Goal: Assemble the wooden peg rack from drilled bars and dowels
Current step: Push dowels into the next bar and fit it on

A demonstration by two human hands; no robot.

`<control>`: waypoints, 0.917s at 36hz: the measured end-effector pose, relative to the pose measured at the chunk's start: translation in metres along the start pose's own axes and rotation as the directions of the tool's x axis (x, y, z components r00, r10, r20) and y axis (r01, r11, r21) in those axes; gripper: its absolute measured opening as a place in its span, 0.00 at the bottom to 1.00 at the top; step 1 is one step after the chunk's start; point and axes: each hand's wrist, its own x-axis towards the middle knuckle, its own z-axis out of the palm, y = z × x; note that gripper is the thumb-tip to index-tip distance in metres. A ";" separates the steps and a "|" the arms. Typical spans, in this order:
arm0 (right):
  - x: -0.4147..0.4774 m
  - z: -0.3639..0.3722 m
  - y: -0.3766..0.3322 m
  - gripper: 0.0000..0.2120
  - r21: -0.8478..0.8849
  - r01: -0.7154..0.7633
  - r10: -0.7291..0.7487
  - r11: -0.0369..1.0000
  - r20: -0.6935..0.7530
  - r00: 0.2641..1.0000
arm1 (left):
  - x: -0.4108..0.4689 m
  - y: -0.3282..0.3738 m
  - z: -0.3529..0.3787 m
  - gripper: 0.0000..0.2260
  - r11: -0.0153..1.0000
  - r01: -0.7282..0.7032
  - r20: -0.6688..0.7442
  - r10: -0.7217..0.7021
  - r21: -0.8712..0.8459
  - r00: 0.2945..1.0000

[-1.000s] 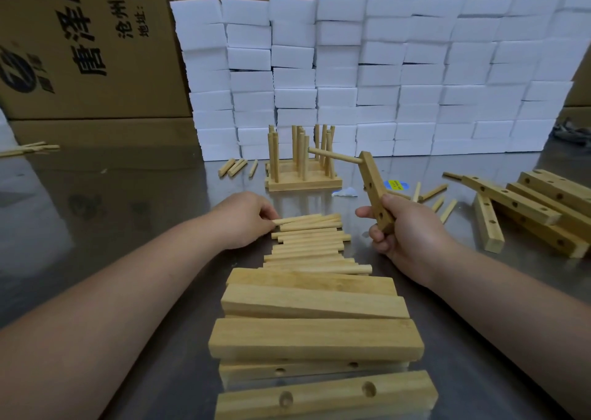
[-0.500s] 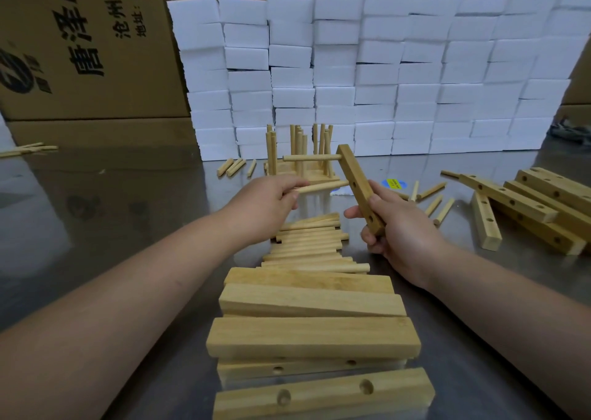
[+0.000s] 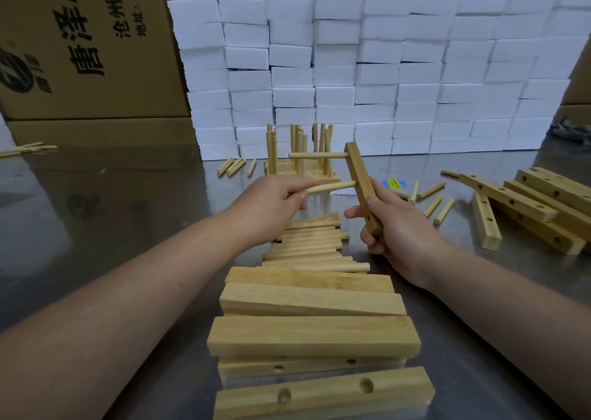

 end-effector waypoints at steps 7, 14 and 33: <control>-0.001 0.000 -0.001 0.16 -0.006 0.021 -0.021 1.000 0.016 1.000 | 0.000 0.002 0.001 0.15 1.000 0.010 0.007 -0.010 -0.030 1.000; -0.008 0.004 -0.004 0.16 -0.094 0.095 -0.087 0.991 0.090 0.992 | -0.003 0.005 0.000 0.13 0.995 -0.030 -0.047 0.035 0.097 0.998; -0.011 0.005 -0.009 0.16 -0.201 0.238 -0.211 0.950 0.148 0.966 | -0.006 0.011 -0.005 0.12 1.000 -0.008 -0.021 0.008 0.005 1.000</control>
